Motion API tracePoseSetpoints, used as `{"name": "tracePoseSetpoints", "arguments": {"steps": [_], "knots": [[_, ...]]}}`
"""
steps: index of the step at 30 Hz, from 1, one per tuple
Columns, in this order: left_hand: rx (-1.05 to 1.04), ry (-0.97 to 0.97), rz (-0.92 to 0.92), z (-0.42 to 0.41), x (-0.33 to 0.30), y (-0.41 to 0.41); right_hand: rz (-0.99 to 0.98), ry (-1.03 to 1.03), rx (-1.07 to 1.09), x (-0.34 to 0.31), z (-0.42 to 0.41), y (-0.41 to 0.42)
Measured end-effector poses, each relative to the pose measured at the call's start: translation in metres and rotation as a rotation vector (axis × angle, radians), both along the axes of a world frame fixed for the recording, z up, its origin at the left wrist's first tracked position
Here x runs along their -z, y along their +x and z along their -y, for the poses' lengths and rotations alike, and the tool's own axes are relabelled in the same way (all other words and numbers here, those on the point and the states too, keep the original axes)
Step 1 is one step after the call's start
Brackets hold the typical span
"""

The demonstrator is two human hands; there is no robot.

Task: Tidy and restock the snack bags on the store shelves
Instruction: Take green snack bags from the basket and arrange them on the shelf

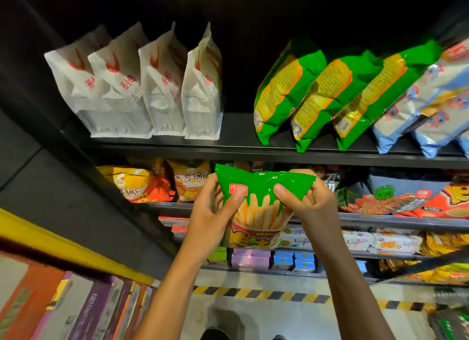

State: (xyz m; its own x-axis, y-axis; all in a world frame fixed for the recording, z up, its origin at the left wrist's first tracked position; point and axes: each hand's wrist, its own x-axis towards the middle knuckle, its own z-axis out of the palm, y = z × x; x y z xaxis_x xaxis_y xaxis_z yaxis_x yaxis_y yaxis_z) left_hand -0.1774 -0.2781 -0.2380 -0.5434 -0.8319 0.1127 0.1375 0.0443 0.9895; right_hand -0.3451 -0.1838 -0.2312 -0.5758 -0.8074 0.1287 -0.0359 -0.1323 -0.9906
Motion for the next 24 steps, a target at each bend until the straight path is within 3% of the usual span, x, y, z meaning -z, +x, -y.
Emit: {"name": "tracePoseSetpoints", "arguments": {"steps": [9, 24], "knots": [[0.176, 0.047, 0.046, 0.011, -0.002, 0.019, -0.156, -0.014, -0.198, 0.002, -0.005, -0.015], [0.202, 0.070, 0.023, 0.013, -0.001, 0.010, -0.153, -0.147, -0.274, 0.012, -0.004, -0.017]]}}
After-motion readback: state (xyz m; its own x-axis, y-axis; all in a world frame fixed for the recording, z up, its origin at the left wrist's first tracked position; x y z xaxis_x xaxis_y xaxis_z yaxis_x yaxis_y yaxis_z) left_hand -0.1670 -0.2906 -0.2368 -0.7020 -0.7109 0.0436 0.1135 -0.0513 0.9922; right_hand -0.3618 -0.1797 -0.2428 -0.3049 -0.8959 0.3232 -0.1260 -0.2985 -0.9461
